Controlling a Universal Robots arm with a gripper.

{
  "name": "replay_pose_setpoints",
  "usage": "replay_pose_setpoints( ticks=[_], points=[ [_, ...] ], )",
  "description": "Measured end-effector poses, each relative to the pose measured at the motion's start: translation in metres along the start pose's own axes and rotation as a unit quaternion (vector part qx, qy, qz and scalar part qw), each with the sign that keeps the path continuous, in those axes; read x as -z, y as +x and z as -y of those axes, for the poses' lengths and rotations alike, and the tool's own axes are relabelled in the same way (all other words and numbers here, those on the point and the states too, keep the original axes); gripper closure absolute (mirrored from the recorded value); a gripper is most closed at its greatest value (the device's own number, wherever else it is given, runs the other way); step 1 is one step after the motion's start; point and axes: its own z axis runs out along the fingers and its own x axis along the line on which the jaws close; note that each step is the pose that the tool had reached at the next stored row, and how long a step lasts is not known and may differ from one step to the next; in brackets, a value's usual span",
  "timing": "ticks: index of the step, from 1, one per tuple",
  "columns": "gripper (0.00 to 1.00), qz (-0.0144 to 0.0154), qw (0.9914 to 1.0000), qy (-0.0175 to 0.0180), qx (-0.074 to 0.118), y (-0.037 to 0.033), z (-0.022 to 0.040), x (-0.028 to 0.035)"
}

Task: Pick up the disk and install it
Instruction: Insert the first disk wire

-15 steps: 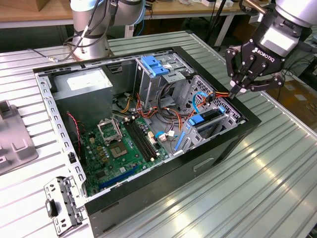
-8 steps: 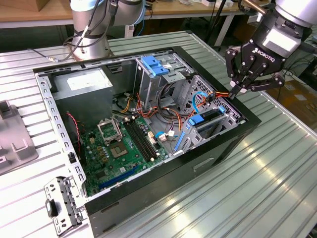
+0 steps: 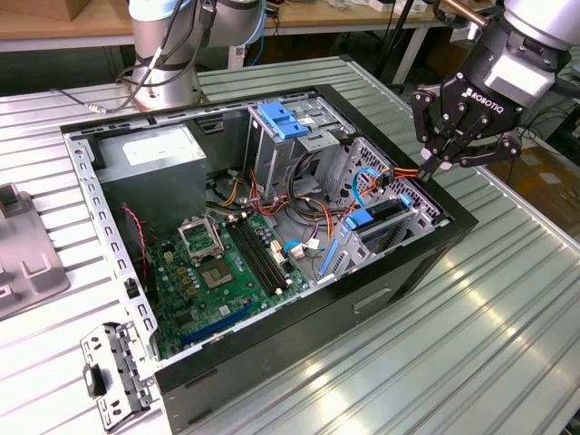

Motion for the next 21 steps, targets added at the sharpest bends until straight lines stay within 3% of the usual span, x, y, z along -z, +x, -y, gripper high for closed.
replay_pose_setpoints(
  ticks=[10, 21],
  points=[
    [0.89, -0.0012, 0.99919, -0.0031, 0.04, 0.0, 0.0, 0.0],
    [0.89, -0.0023, 0.99683, -0.0061, 0.079, 0.0, 0.0, 0.0]
  ],
)
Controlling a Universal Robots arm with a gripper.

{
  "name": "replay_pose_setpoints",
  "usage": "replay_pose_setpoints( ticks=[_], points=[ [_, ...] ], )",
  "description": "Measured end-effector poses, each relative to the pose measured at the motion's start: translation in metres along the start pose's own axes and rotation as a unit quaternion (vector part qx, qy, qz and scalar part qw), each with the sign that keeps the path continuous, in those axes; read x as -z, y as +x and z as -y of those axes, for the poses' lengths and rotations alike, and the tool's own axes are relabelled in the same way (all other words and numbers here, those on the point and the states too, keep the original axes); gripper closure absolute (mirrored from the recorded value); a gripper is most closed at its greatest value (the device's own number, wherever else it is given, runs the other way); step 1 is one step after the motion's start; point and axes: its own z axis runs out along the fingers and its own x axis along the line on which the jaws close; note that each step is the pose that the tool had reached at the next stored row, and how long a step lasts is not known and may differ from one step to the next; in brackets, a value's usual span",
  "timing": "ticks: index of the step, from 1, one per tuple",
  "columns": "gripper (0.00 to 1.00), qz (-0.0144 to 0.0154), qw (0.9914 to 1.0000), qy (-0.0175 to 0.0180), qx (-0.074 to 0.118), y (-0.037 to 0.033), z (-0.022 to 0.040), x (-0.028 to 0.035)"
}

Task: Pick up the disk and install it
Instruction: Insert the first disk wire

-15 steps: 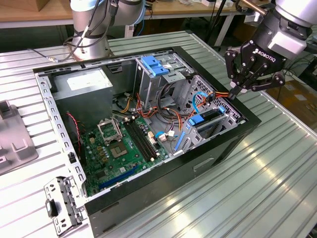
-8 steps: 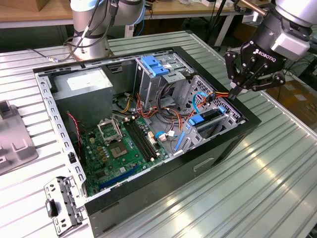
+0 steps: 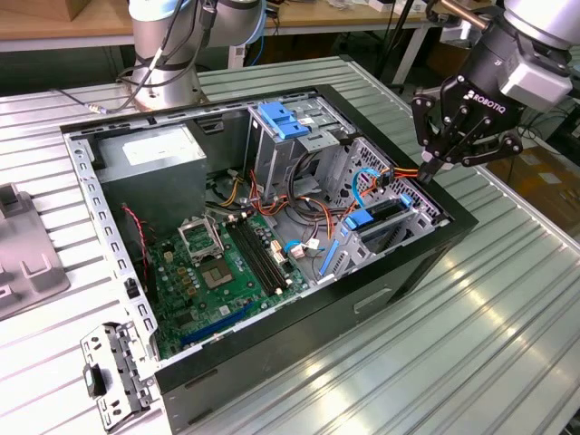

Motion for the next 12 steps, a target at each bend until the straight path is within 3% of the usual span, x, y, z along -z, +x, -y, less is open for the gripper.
replay_pose_setpoints(
  ticks=[7, 8, 9, 10, 12],
  points=[
    [0.89, -0.0007, 0.99972, -0.0018, 0.023, 0.0, 0.0, 0.0],
    [0.89, -0.001, 0.99936, -0.0027, 0.036, 0.0, 0.0, 0.0],
    [0.89, -0.0018, 0.99808, -0.0047, 0.062, 0.0, 0.0, 0.0],
    [0.89, -0.0025, 0.99623, -0.0066, 0.086, 0.0, 0.0, 0.0],
    [0.89, -0.003, 0.99471, -0.0078, 0.102, 0.0, 0.0, 0.0]
  ],
)
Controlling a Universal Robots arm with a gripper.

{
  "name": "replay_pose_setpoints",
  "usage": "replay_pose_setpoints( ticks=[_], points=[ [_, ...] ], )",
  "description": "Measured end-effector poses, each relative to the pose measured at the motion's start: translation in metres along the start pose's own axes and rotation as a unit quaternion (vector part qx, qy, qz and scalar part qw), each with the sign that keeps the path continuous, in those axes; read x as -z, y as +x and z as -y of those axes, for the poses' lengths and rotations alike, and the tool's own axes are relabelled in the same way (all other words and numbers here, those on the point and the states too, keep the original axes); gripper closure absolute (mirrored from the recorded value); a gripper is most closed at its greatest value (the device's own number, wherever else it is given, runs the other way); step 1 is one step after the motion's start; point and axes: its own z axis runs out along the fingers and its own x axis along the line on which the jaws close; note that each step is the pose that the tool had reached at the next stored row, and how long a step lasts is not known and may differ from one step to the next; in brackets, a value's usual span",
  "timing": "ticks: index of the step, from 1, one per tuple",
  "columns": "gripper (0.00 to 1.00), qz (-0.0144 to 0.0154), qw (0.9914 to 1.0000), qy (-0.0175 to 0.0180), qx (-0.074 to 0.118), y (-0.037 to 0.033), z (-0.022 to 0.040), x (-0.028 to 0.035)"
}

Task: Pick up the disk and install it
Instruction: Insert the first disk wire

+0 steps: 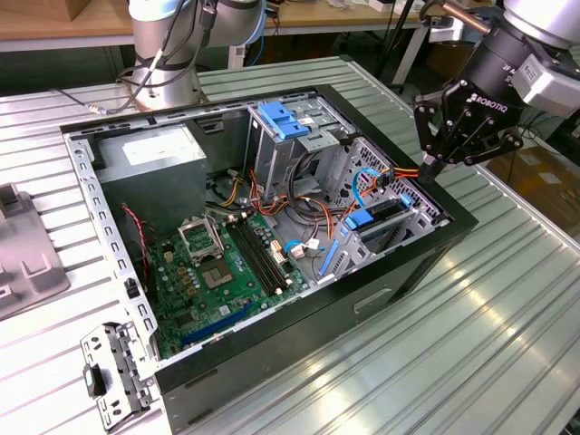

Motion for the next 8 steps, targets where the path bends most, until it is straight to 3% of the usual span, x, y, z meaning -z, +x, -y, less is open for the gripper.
replay_pose_setpoints(
  ticks=[8],
  points=[
    [0.89, -0.0009, 0.99954, -0.0023, 0.03, 0.0002, 0.0001, 0.0]
  ],
)
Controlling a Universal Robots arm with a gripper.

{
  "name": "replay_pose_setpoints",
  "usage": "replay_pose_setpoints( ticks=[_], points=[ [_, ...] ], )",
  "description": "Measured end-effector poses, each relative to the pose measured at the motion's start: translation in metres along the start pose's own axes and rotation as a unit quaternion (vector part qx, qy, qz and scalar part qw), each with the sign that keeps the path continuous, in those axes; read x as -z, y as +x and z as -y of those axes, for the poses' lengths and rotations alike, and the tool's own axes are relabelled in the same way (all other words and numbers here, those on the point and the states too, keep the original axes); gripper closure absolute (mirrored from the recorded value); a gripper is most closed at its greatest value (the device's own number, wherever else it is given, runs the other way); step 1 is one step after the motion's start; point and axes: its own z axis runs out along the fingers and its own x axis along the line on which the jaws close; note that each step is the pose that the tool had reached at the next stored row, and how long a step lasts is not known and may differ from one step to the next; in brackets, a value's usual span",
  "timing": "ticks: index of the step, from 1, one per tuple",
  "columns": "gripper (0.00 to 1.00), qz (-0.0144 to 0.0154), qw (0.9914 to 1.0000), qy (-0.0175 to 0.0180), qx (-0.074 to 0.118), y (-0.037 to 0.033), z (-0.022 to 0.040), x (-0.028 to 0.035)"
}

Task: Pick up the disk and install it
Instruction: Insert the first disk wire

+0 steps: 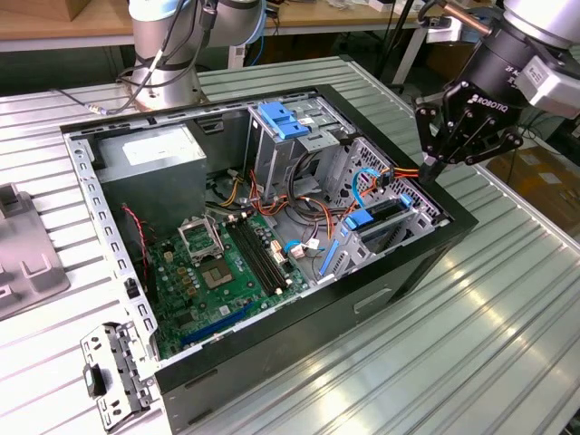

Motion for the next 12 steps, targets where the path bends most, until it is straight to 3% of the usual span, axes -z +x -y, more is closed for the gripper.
replay_pose_setpoints(
  ticks=[9, 12],
  points=[
    [0.89, -0.0009, 0.99948, -0.0024, 0.032, 0.0017, 0.0013, 0.0],
    [0.89, -0.001, 0.99944, -0.0025, 0.033, 0.0018, 0.0014, 0.0]
  ],
)
